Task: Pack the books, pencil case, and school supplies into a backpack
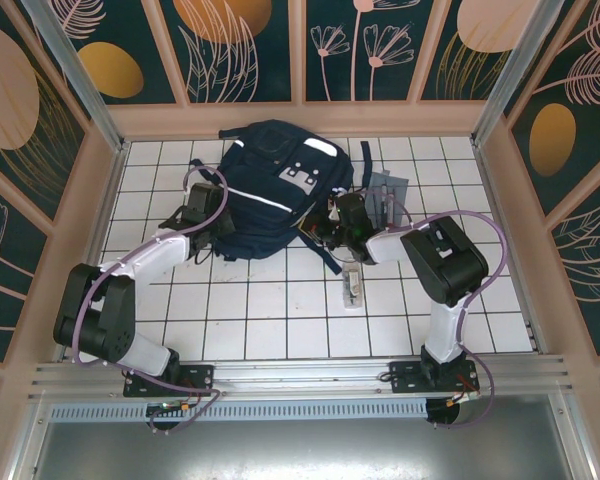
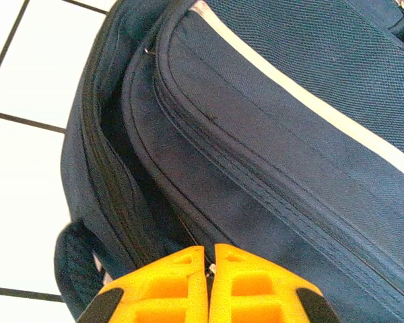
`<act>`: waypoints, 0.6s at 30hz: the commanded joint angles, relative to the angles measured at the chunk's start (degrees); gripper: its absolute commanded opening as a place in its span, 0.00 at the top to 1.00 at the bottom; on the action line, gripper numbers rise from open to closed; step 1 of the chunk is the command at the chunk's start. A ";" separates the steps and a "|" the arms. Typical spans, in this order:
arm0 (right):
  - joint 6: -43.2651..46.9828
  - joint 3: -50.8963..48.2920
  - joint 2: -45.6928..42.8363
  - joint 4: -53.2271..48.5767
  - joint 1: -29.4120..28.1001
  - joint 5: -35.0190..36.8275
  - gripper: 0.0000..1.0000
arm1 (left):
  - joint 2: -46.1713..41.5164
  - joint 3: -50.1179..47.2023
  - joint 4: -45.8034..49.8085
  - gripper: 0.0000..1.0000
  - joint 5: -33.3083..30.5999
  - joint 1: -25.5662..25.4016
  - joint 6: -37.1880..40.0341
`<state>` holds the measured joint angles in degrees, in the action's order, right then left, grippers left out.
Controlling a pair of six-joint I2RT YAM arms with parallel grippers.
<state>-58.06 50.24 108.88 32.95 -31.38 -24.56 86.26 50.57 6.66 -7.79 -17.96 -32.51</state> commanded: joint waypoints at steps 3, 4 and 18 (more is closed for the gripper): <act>6.85 2.79 -0.96 -6.05 3.77 4.98 1.00 | -0.02 2.30 3.31 1.00 -2.77 2.90 5.17; 8.43 4.06 -0.31 -7.84 4.40 5.46 1.00 | -0.32 2.12 3.61 1.00 -1.12 2.99 5.26; 18.54 22.89 3.28 -23.23 11.38 5.96 0.55 | -10.33 -7.44 -6.30 1.00 18.24 -5.96 -9.81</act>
<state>-41.54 71.09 114.37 12.03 -21.37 -22.48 76.47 45.04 5.15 7.40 -21.76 -35.62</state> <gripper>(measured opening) 0.388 0.058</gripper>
